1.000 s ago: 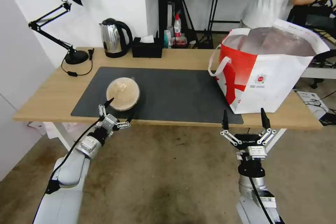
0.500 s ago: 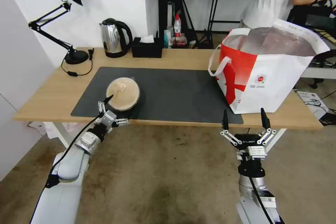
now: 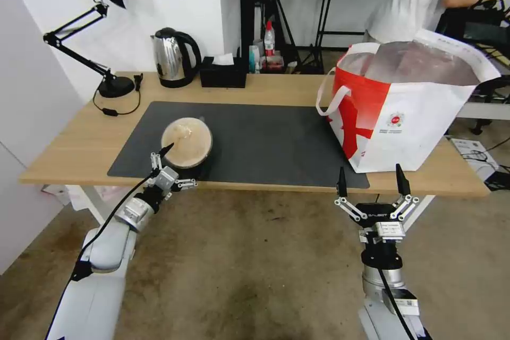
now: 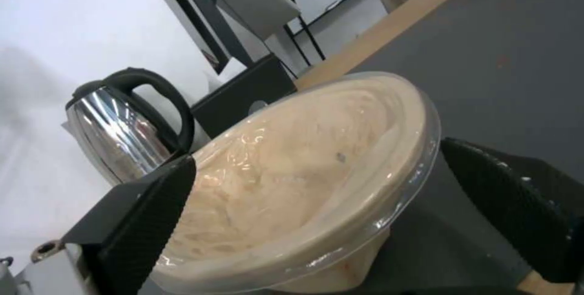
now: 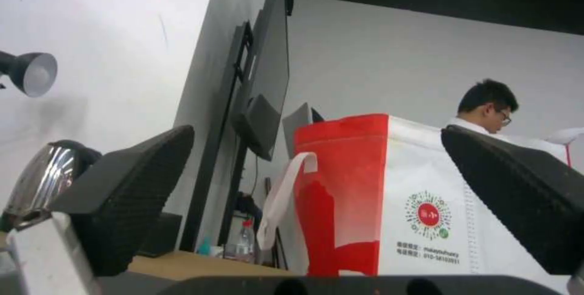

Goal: Pick up the trash from the table and place it into the takeout bag.

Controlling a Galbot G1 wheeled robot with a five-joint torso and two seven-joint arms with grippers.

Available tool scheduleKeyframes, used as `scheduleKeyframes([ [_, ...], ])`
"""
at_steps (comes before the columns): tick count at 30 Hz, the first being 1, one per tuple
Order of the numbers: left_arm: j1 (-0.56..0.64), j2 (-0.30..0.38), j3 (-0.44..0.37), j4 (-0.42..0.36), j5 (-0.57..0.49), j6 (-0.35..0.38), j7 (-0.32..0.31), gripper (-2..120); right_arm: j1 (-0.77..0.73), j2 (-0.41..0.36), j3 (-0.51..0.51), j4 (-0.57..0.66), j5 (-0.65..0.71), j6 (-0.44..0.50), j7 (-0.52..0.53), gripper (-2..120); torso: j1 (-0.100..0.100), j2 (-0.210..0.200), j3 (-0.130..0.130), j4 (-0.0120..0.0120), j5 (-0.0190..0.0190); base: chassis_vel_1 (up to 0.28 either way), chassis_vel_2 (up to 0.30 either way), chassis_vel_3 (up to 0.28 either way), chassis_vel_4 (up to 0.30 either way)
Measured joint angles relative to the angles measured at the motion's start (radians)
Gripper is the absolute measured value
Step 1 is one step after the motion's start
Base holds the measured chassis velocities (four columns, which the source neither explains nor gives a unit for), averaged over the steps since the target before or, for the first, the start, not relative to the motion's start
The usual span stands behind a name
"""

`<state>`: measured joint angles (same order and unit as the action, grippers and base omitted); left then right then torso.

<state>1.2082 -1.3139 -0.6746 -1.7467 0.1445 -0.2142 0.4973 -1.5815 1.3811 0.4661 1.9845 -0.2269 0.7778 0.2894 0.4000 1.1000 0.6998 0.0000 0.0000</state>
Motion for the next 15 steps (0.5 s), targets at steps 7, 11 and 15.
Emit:
scheduleKeyframes([
  [7,-0.002,0.000,-0.002,0.009,0.000,0.000,0.000,95,0.000,0.000,0.000,0.000,0.000,0.000,0.000,100,0.000,0.000,0.000,0.0000,0.0000,0.000,0.000,0.000,0.000],
  [11,-0.005,0.000,-0.003,0.016,0.001,0.000,0.000,86,0.000,0.000,0.000,0.000,0.000,0.000,0.000,100,0.000,0.000,0.000,0.0000,0.0000,0.000,0.000,0.000,0.000],
  [15,-0.007,0.002,-0.004,0.025,0.001,0.000,0.000,70,0.000,0.000,0.000,0.000,0.000,0.000,0.000,100,0.000,0.000,0.000,0.0000,0.0000,0.000,0.000,0.000,0.000],
])
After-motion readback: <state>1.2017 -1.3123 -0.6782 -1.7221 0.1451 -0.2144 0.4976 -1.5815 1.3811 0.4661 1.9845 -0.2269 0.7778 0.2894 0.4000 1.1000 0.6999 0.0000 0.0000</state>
